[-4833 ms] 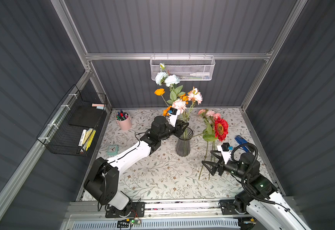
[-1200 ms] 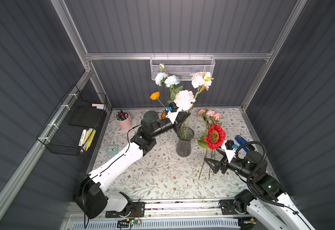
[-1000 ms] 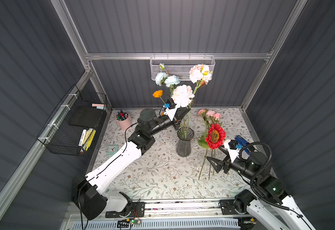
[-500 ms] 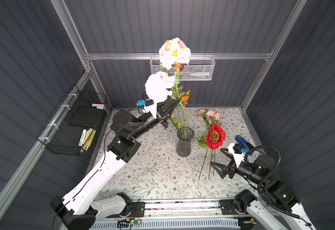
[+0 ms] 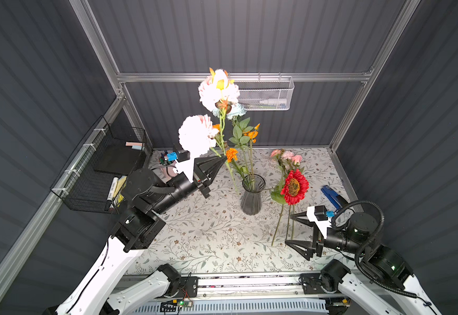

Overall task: Pick out pink flowers from the vase
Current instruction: Pick up the flower from the vase, then place the flower at the center of the board.

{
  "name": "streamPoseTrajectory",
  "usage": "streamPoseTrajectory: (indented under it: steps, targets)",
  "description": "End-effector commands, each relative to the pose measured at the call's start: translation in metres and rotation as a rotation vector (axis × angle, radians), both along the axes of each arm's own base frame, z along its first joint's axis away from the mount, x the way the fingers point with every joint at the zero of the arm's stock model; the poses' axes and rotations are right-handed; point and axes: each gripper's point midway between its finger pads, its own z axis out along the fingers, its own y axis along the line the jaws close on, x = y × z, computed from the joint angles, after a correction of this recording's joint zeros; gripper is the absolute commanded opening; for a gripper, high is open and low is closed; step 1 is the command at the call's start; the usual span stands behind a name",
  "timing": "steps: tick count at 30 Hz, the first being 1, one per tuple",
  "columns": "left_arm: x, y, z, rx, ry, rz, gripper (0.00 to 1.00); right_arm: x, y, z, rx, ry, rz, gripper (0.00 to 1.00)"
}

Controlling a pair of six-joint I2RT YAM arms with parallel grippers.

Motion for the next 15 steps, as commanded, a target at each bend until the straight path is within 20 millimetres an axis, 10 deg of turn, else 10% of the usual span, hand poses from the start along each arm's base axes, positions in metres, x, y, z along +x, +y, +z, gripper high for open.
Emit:
streamPoseTrajectory:
  steps: [1,15]
  targets:
    - [-0.008,-0.015,-0.045,0.070,0.099,-0.104,0.00,-0.010,0.007,0.011,0.038,-0.049,0.081,0.99]
    - [-0.020,-0.044,-0.109,0.132,0.163,-0.313,0.00,0.024,0.079,0.029,0.035,-0.126,0.137,0.89]
